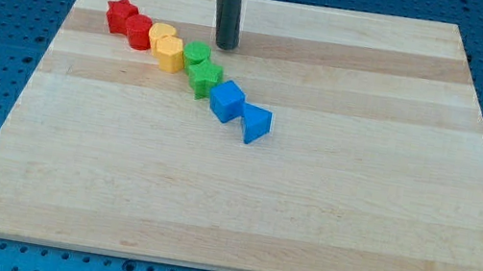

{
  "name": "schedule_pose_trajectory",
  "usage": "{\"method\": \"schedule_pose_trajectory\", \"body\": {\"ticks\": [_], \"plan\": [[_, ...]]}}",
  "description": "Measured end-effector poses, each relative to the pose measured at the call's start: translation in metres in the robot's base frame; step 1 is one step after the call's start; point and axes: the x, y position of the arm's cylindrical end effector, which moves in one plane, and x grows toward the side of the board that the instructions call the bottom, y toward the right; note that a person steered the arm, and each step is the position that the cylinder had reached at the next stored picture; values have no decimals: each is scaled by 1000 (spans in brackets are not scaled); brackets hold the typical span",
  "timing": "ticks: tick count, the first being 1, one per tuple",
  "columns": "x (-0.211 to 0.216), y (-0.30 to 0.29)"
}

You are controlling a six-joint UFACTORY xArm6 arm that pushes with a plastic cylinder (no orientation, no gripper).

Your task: Slightly push the green circle in between the green star and yellow hexagon

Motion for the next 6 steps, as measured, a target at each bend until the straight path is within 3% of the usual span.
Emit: {"method": "schedule_pose_trajectory", "body": {"ticks": [6], "plan": [[19, -24]]}}
